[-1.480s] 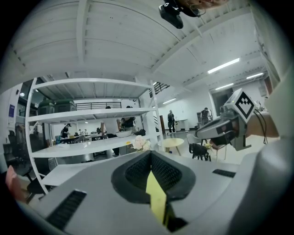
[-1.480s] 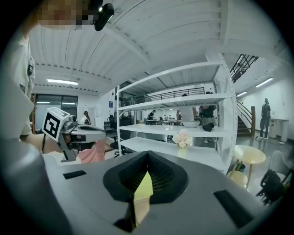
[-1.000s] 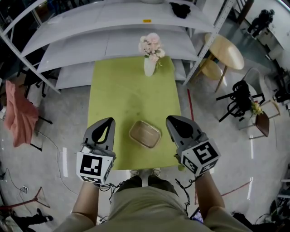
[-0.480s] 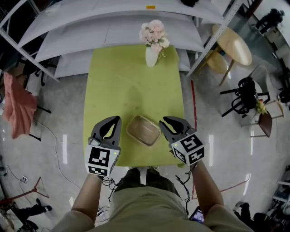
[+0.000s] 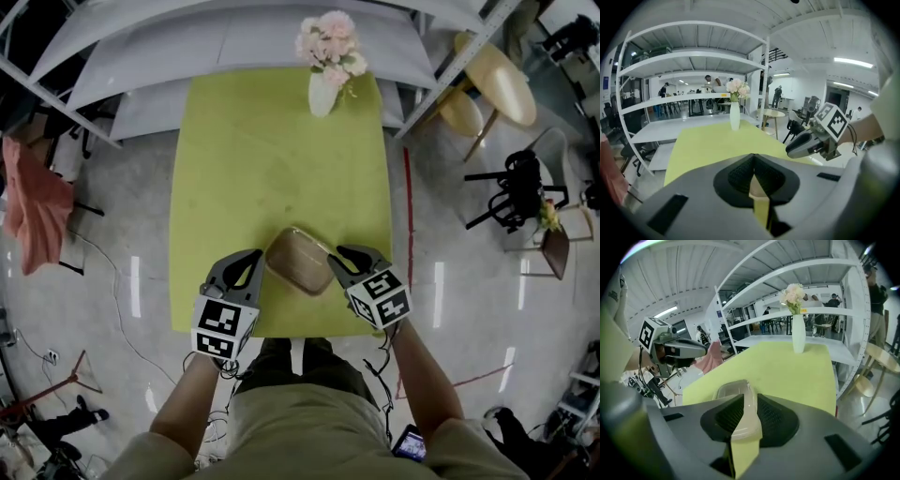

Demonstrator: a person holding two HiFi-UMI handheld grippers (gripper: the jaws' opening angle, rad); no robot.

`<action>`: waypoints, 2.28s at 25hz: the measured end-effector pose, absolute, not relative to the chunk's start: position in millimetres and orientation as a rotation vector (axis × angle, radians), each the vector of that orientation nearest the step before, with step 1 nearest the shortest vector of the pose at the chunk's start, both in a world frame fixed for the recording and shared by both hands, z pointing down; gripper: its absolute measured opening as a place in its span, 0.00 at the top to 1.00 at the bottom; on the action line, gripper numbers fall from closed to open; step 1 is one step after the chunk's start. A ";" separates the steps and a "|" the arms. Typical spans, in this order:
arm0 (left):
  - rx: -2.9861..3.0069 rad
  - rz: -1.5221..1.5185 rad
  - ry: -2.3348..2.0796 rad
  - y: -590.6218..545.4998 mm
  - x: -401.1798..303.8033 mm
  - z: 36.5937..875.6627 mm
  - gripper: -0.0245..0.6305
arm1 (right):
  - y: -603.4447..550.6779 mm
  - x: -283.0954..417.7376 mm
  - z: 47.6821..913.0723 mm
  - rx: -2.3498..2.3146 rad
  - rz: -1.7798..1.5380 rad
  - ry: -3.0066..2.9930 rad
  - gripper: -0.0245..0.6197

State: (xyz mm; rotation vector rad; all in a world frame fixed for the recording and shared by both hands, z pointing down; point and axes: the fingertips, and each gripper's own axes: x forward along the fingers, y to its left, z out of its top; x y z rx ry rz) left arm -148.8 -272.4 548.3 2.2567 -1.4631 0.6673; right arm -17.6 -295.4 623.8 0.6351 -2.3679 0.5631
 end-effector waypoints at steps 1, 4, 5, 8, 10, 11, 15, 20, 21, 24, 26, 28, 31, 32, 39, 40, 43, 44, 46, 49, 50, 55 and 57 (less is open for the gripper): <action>2.246 0.662 -1.447 -271.6 -147.9 553.6 0.95 | -295.4 -17.4 631.0 0.633 0.564 -2.357 0.81; 2.221 0.690 -1.408 -268.2 -146.5 569.2 0.95 | -296.5 -16.0 650.3 0.638 0.582 -2.329 0.80; 2.219 0.697 -1.402 -267.7 -146.5 572.4 0.95 | -296.9 -15.3 655.8 0.641 0.590 -2.319 0.80; 2.214 0.701 -1.398 -266.1 -148.6 576.8 0.95 | -296.2 -13.8 668.8 0.642 0.609 -2.294 0.80; 2.208 0.698 -1.404 -264.6 -151.8 577.0 0.95 | -295.1 -13.6 674.0 0.638 0.609 -2.280 0.82; 2.204 0.694 -1.407 -263.9 -153.5 576.9 0.95 | -295.0 -13.3 675.3 0.639 0.612 -2.274 0.83; 2.178 0.689 -1.402 -257.4 -159.5 580.4 0.95 | -298.0 -10.9 677.9 0.667 0.605 -2.240 0.92; 2.188 0.680 -1.419 -255.0 -162.9 575.7 0.95 | -304.1 -10.8 662.9 0.723 0.616 -2.264 0.93; 2.195 0.673 -1.428 -256.2 -163.9 572.0 0.95 | -306.8 -10.8 655.2 0.741 0.621 -2.279 0.93; 2.216 0.656 -1.452 -259.3 -167.0 558.1 0.95 | -315.8 -9.2 623.7 0.802 0.593 -2.319 0.93; 2.235 0.646 -1.476 -262.6 -170.1 545.2 0.95 | -321.7 -7.1 599.2 0.846 0.535 -2.333 0.93; 2.260 0.627 -1.509 -267.1 -174.1 528.1 0.95 | -327.3 -5.3 571.9 0.892 0.494 -2.358 0.93; 2.308 0.592 -1.570 -273.9 -179.3 495.9 0.95 | -334.4 -0.5 527.7 0.974 0.434 -2.399 0.93; 2.325 0.582 -1.593 -275.8 -181.1 484.1 0.95 | -336.1 1.1 512.4 1.001 0.414 -2.415 0.93; 2.450 0.449 -1.783 -273.6 -190.3 387.9 0.95 | -326.5 11.9 399.4 1.170 0.276 -2.567 0.93; 2.471 0.429 -1.808 -271.9 -190.6 374.0 0.95 | -323.4 13.6 384.1 1.191 0.252 -2.588 0.93; 2.531 0.377 -1.862 -265.3 -189.7 336.6 0.95 | -312.8 19.9 341.3 1.256 0.184 -2.649 0.93; 2.547 0.357 -1.879 -262.4 -189.7 324.8 0.95 | -308.9 21.7 328.1 1.279 0.156 -2.666 0.93; 2.577 0.310 -1.920 -255.9 -190.4 300.2 0.95 | -300.9 24.5 303.0 1.321 0.093 -2.698 0.93; 2.630 0.257 -1.991 -246.6 -189.0 265.9 0.95 | -288.5 29.3 270.1 1.362 0.006 -2.744 0.93; 2.651 0.243 -2.008 -243.5 -187.3 255.8 0.95 | -283.6 30.6 260.4 1.367 -0.028 -2.751 0.93; 2.705 0.182 -2.044 -227.1 -182.6 226.9 0.95 | -255.2 33.7 224.5 1.384 -0.215 -2.742 0.93; 2.707 0.177 -2.050 -223.5 -181.1 225.0 0.95 | -246.5 37.3 215.6 1.410 -0.265 -2.740 0.93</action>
